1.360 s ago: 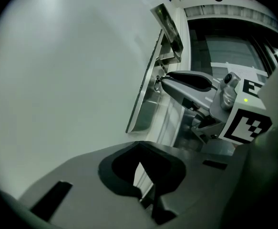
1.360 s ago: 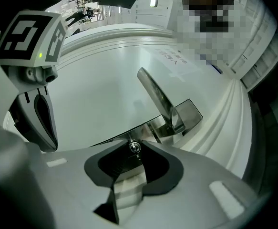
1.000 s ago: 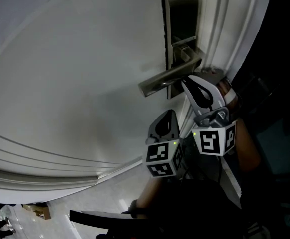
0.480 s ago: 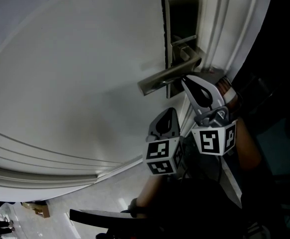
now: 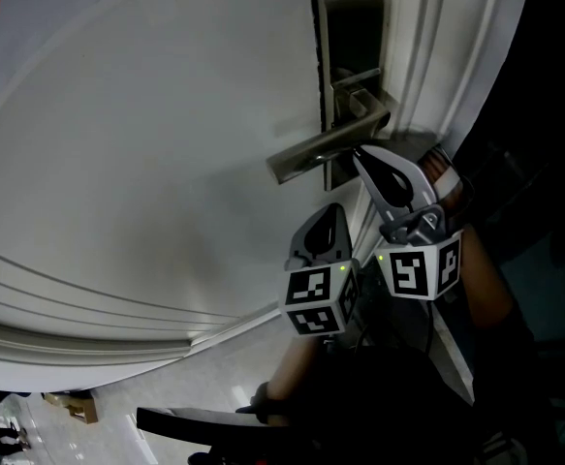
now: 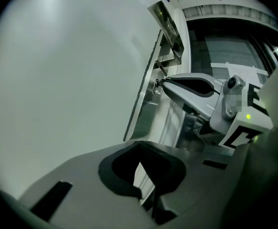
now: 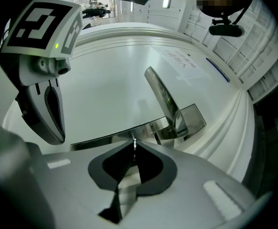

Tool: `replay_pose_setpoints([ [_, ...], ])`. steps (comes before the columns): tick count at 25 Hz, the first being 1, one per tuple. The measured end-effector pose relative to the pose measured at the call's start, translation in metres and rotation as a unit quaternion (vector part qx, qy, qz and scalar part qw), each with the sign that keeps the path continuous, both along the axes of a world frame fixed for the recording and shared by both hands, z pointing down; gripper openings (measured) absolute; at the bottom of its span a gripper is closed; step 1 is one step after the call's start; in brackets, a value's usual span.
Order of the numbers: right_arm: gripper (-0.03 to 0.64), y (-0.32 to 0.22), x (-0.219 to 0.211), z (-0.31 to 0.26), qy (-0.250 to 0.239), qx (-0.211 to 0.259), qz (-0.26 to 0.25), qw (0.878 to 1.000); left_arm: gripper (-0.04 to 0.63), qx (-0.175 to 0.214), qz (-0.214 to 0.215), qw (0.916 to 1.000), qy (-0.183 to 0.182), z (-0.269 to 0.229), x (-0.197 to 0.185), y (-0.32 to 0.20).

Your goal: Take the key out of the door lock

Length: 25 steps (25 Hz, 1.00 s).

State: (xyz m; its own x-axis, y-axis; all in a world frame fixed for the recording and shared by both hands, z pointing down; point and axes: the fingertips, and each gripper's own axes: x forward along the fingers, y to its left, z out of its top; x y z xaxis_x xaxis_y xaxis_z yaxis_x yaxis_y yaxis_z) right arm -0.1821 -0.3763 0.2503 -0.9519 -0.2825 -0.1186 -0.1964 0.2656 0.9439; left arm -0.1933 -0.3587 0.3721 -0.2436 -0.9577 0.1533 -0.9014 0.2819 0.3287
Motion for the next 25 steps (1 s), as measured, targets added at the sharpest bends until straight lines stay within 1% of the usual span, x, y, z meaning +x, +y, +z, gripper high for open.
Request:
replay_pose_setpoints([
  [3, 0.014, 0.0001, 0.0001, 0.0004, 0.006, 0.012, 0.001, 1.0, 0.0, -0.002, 0.003, 1.0, 0.002, 0.0, 0.0022, 0.0],
  [5, 0.014, 0.0002, 0.0002, 0.0008, 0.011, 0.019, 0.0, 1.0, 0.0, 0.002, 0.0, 1.0, -0.001, -0.001, 0.0012, 0.0],
  [10, 0.012, 0.0003, 0.0008, 0.0013, 0.022, 0.033, 0.0, 0.999, 0.0, 0.004, -0.006, 1.0, 0.007, 0.0017, 0.001, 0.0013],
  [12, 0.012, 0.0004, 0.0007, 0.0015, 0.026, 0.04, 0.001, 0.999, 0.0, 0.003, -0.007, 1.0, 0.004, 0.0017, 0.0012, 0.0018],
  [19, 0.013, 0.0006, 0.0007, 0.0021, 0.032, 0.06, 0.004, 0.998, 0.0, 0.001, -0.007, 1.0, 0.002, 0.0009, 0.0012, 0.0033],
  [23, 0.014, 0.0005, 0.0008, 0.0028, 0.037, 0.069, 0.006, 0.997, 0.0, -0.007, -0.001, 1.0, 0.006, 0.0021, 0.004, 0.0042],
  [25, 0.013, 0.0006, 0.0007, 0.0028, 0.04, 0.076, 0.008, 0.996, 0.0, -0.004, -0.004, 1.0, 0.005, 0.0005, 0.003, 0.0039],
])
